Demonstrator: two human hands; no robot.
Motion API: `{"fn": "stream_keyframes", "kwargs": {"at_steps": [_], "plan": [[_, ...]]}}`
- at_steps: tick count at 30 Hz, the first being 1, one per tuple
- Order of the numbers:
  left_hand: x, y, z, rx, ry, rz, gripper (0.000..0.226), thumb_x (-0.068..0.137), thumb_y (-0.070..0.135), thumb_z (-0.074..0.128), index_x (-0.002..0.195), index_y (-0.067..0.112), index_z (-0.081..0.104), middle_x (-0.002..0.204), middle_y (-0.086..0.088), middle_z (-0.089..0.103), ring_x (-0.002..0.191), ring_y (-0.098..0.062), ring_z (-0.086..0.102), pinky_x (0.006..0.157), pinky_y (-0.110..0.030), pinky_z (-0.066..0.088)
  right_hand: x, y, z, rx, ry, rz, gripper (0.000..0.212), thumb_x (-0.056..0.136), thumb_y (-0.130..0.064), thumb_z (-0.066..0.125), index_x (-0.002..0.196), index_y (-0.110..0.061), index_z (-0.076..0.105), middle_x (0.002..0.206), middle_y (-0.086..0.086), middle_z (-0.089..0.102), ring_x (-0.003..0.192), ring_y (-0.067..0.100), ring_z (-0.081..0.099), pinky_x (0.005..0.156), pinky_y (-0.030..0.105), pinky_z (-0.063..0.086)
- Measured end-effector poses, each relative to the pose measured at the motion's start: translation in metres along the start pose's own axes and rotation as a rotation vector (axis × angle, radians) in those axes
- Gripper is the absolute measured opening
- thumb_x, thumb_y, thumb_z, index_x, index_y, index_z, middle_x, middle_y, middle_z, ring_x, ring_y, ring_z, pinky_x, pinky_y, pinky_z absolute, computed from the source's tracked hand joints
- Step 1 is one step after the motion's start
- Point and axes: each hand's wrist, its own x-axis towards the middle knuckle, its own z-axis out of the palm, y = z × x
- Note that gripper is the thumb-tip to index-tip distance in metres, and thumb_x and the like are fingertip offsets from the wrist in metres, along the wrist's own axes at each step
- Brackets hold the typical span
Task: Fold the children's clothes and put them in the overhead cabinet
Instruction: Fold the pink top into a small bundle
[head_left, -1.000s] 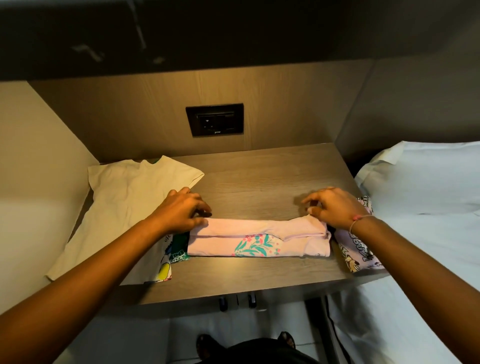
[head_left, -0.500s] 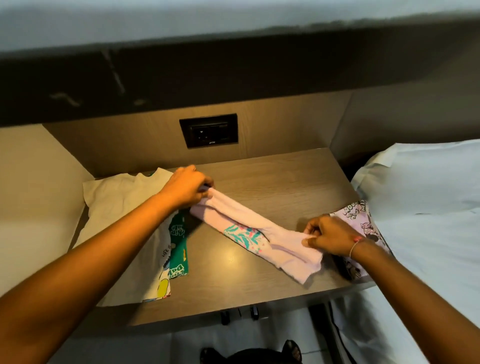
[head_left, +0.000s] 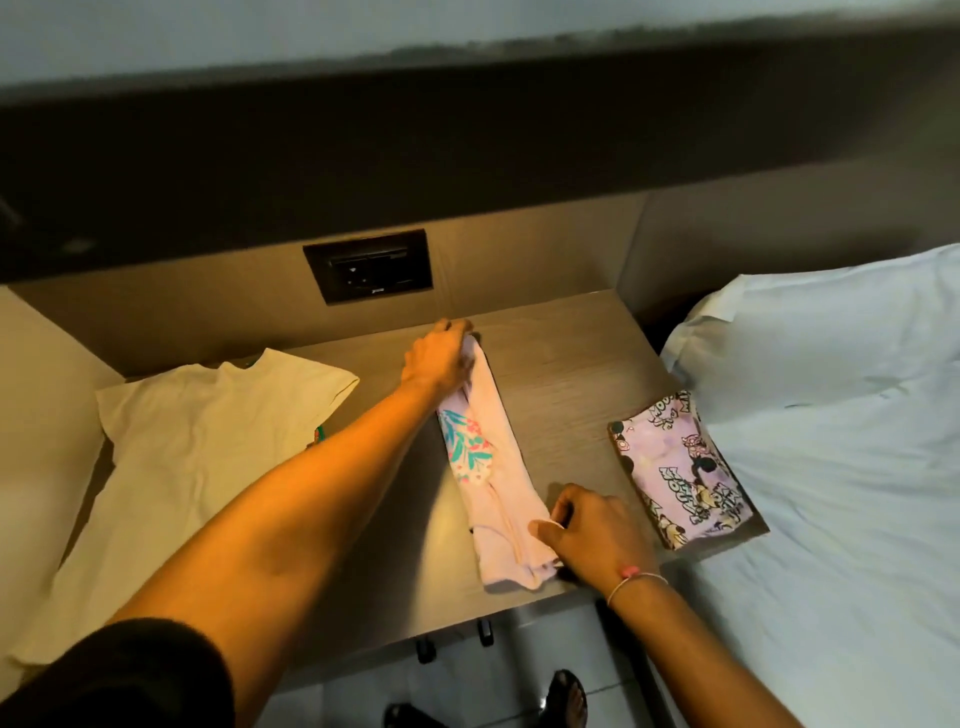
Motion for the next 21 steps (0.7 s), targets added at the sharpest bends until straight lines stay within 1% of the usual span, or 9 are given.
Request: {"fn": "stream_keyframes", "kwargs": {"at_steps": [1, 3, 5, 8, 11, 13, 16, 19, 21], "plan": [[-0.010, -0.005, -0.002, -0.052, 0.034, -0.009, 0.054, 0.083, 0.019, 0.068, 0.133, 0.020, 0.048, 0.134, -0.010, 0.052, 0.110, -0.035, 0.060, 0.085, -0.044, 0.051, -0.002, 0.002, -0.001, -0.016, 0.027, -0.023, 0.030, 0.079, -0.055, 0.067, 0.081, -0.028, 0.056, 0.078, -0.006, 0.068, 0.075, 0.013, 0.065, 0.069, 0.038, 0.058], [-0.044, -0.014, -0.004, -0.197, 0.102, -0.011, 0.046, 0.087, 0.022, 0.067, 0.130, 0.021, 0.050, 0.130, -0.006, 0.053, 0.108, -0.027, 0.060, 0.086, -0.041, 0.055, -0.005, 0.008, -0.007, -0.020, 0.092, -0.100, 0.028, 0.082, -0.059, 0.061, 0.087, -0.031, 0.057, 0.078, -0.012, 0.065, 0.075, 0.008, 0.062, 0.067, 0.034, 0.057], [-0.095, -0.020, -0.003, -0.289, 0.070, 0.038, 0.032, 0.089, 0.028, 0.065, 0.120, 0.024, 0.058, 0.121, 0.000, 0.058, 0.105, -0.016, 0.058, 0.088, -0.041, 0.055, -0.009, 0.018, -0.014, -0.032, 0.148, -0.270, 0.022, 0.086, -0.054, 0.059, 0.098, -0.036, 0.058, 0.091, -0.017, 0.063, 0.086, 0.005, 0.059, 0.070, 0.030, 0.055], [-0.182, -0.022, 0.007, -0.208, -0.063, 0.207, 0.029, 0.087, 0.050, 0.058, 0.111, 0.034, 0.064, 0.112, 0.011, 0.061, 0.106, -0.007, 0.049, 0.089, -0.037, 0.048, -0.014, 0.036, -0.019, -0.204, 0.098, -0.625, 0.031, 0.088, -0.030, 0.061, 0.119, -0.034, 0.059, 0.117, -0.012, 0.061, 0.104, 0.012, 0.053, 0.081, 0.032, 0.051], [-0.231, -0.009, 0.021, -0.108, -0.126, 0.291, 0.037, 0.082, 0.053, 0.058, 0.114, 0.036, 0.066, 0.115, 0.013, 0.062, 0.111, -0.008, 0.045, 0.089, -0.033, 0.043, -0.010, 0.045, -0.020, -0.427, 0.000, -0.821, 0.060, 0.071, -0.007, 0.068, 0.126, -0.029, 0.060, 0.127, -0.005, 0.061, 0.109, 0.022, 0.056, 0.083, 0.039, 0.052], [-0.241, -0.002, 0.030, -0.066, -0.142, 0.274, 0.038, 0.082, 0.050, 0.057, 0.117, 0.038, 0.065, 0.120, 0.014, 0.060, 0.116, -0.009, 0.043, 0.091, -0.033, 0.041, -0.001, 0.044, -0.026, -0.509, -0.092, -0.884, 0.071, 0.064, -0.007, 0.068, 0.130, -0.032, 0.057, 0.132, -0.006, 0.058, 0.116, 0.022, 0.054, 0.088, 0.039, 0.049], [-0.247, 0.002, 0.037, -0.033, -0.093, 0.228, 0.039, 0.084, 0.047, 0.055, 0.122, 0.038, 0.063, 0.121, 0.013, 0.059, 0.117, -0.011, 0.043, 0.092, -0.034, 0.040, 0.012, 0.043, -0.035, -0.546, -0.192, -0.931, 0.073, 0.069, -0.013, 0.066, 0.137, -0.035, 0.048, 0.139, -0.011, 0.051, 0.126, 0.017, 0.044, 0.096, 0.038, 0.043], [-0.247, 0.005, 0.041, -0.033, -0.034, 0.190, 0.046, 0.084, 0.049, 0.053, 0.129, 0.040, 0.056, 0.120, 0.009, 0.059, 0.112, -0.012, 0.045, 0.087, -0.034, 0.041, 0.016, 0.048, -0.034, -0.521, -0.120, -0.968, 0.068, 0.069, -0.010, 0.068, 0.131, -0.032, 0.055, 0.134, -0.008, 0.057, 0.120, 0.021, 0.052, 0.090, 0.038, 0.047], [-0.247, 0.007, 0.044, -0.019, -0.014, 0.185, 0.045, 0.084, 0.052, 0.052, 0.128, 0.041, 0.057, 0.119, 0.007, 0.057, 0.111, -0.013, 0.045, 0.086, -0.034, 0.041, 0.017, 0.047, -0.029, -0.488, -0.069, -0.986, 0.060, 0.072, -0.012, 0.069, 0.128, -0.032, 0.057, 0.132, -0.007, 0.059, 0.117, 0.022, 0.054, 0.086, 0.037, 0.047]]}}
